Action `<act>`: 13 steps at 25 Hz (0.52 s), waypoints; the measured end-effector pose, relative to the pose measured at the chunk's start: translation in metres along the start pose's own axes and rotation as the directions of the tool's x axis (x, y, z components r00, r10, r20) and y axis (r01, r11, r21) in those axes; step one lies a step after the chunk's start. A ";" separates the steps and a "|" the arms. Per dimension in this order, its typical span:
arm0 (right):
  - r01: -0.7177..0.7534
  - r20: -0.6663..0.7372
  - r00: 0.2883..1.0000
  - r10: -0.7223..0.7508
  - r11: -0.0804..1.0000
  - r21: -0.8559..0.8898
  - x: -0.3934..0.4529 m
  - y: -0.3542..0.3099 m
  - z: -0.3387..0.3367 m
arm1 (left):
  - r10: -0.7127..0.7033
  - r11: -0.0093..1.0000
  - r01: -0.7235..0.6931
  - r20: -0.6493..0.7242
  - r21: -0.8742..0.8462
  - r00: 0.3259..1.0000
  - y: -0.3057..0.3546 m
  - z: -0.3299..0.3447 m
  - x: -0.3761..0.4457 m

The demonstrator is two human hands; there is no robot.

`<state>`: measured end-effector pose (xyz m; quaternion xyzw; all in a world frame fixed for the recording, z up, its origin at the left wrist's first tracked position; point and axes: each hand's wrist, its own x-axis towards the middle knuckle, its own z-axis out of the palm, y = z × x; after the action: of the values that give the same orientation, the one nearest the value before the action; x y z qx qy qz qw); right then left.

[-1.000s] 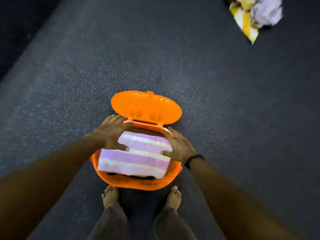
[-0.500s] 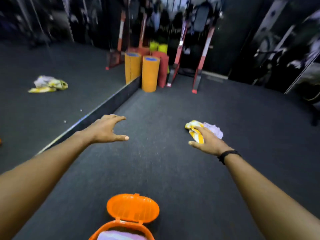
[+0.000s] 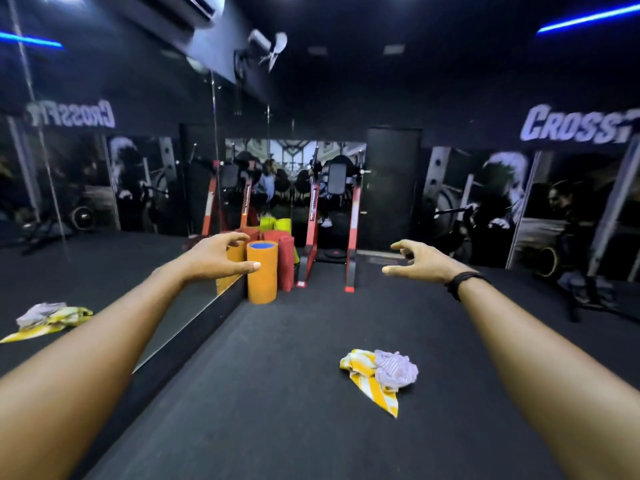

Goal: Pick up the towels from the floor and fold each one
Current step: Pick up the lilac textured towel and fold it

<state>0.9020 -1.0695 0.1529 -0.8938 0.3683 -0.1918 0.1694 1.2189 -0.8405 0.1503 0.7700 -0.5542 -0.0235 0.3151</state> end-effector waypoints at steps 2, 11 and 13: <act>-0.045 -0.024 0.999 0.045 0.999 0.023 -0.001 0.011 -0.023 | 0.026 0.999 -0.024 0.046 -0.032 0.999 0.016 0.002 0.010; -0.176 -0.068 0.982 0.177 0.984 0.012 0.004 0.050 -0.059 | 0.087 0.993 -0.076 0.126 -0.093 0.988 0.041 0.042 0.063; -0.191 -0.060 0.980 0.191 0.982 -0.002 0.012 0.053 -0.053 | 0.110 0.991 -0.098 0.130 -0.095 0.985 0.040 0.054 0.079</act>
<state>0.8534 -1.1229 0.1783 -0.8488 0.4581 -0.1998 0.1724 1.1947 -0.9411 0.1519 0.7221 -0.6120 -0.0837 0.3116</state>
